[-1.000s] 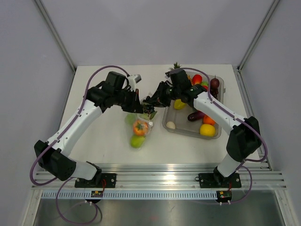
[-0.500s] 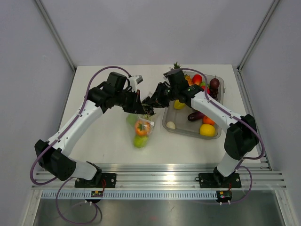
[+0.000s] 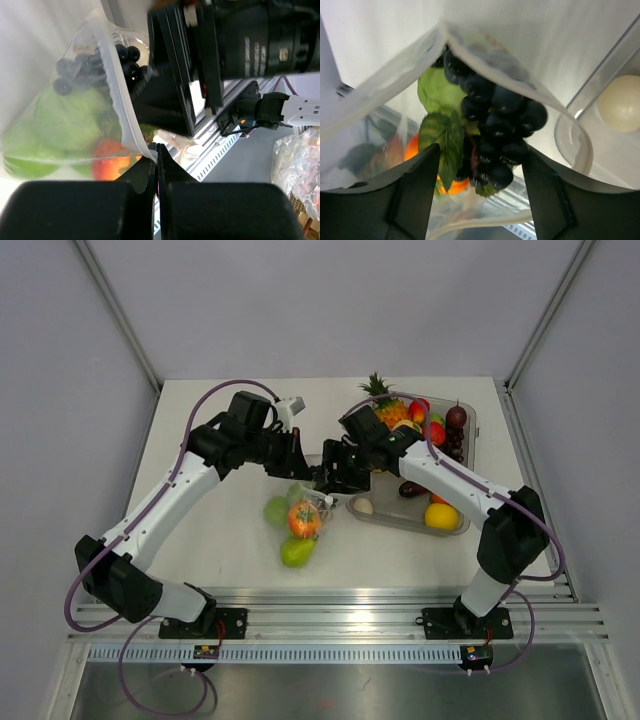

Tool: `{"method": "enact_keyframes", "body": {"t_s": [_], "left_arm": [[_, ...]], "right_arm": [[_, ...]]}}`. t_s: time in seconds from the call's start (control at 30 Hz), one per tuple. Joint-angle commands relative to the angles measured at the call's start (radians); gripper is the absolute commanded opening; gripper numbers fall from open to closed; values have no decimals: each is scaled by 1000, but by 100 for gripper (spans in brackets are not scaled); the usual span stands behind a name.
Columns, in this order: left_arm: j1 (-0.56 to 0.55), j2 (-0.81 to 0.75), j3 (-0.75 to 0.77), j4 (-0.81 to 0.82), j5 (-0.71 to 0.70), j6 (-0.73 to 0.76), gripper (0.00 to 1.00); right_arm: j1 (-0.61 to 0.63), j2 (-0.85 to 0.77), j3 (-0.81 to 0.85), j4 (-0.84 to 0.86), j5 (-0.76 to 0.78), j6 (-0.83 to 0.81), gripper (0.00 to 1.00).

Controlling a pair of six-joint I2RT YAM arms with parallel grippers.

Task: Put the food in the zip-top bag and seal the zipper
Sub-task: Place the fake fruit in the zipper food storage bag.

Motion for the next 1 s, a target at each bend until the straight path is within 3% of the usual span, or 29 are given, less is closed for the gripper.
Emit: {"method": "enact_keyframes", "body": {"t_s": [0.0,0.27,0.47,0.97], "left_arm": [[-5,-11,68,103,65,-20,0],[-5,-11,74,101,86,-14,0],[-5,-4,80,106,99,-11,0],[-5,-8,135,63,122,16,0]], "right_arm": [[22,-92,68,-133,81,-132,74],[22,-268,97,-193,272,-150,78],[18,-357,42,-174,417,-115,71],[-120,-247,-59,-55,248,-147,63]]}}
